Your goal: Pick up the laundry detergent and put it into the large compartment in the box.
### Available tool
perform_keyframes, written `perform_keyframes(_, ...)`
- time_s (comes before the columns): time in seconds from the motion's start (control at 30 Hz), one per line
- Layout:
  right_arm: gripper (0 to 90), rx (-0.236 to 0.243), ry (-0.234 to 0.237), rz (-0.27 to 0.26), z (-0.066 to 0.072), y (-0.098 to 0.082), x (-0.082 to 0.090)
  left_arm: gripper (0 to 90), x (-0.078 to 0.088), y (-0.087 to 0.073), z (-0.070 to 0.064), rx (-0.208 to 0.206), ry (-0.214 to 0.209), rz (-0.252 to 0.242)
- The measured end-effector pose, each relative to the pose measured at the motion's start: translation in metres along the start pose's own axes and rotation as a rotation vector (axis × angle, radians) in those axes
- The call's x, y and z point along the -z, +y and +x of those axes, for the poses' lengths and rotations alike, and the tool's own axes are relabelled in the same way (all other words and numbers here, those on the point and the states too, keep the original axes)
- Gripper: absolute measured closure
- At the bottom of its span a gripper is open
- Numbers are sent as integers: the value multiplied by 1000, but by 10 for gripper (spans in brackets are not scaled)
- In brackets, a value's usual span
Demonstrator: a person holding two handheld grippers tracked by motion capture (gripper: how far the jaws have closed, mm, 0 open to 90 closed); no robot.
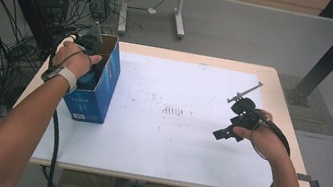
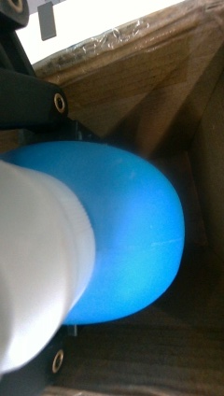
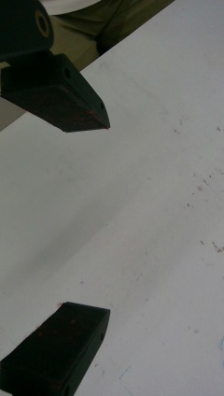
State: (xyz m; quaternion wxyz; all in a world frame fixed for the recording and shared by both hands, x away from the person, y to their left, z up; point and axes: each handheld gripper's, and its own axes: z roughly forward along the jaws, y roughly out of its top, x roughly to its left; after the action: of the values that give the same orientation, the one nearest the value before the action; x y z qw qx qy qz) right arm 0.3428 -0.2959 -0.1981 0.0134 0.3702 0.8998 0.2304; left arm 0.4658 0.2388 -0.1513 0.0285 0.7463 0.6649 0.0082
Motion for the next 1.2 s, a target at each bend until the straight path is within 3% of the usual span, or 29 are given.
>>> perform_keyframes(1.2,82,2,0,-11,-1,-3,2,386,0,1,-1,2,0,6)
